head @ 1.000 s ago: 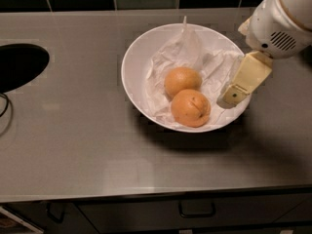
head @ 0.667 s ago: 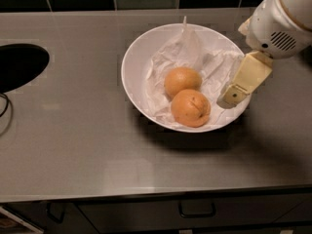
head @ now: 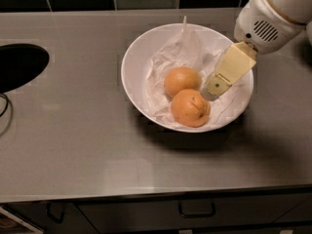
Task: Pick orange from white bowl
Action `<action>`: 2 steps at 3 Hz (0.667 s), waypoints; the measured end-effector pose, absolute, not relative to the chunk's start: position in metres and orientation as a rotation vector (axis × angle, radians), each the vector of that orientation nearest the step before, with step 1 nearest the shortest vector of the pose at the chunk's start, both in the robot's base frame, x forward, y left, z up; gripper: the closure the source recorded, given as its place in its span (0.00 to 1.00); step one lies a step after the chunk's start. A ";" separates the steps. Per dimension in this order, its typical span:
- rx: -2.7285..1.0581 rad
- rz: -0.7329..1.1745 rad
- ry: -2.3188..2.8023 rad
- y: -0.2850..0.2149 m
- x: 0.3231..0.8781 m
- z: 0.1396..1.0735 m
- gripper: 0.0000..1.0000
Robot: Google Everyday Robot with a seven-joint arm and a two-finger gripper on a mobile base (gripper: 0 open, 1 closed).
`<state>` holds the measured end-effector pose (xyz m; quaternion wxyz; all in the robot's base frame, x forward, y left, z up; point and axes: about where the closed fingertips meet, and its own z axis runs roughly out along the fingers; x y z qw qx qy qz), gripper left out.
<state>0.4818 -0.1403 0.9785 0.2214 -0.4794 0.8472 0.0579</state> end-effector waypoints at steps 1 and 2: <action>-1.100 0.255 2.447 -0.131 0.485 0.972 0.00; -1.100 0.255 2.448 -0.131 0.485 0.972 0.00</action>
Offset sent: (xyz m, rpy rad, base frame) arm 0.0028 0.0069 -0.0063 0.0676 0.0448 -0.1115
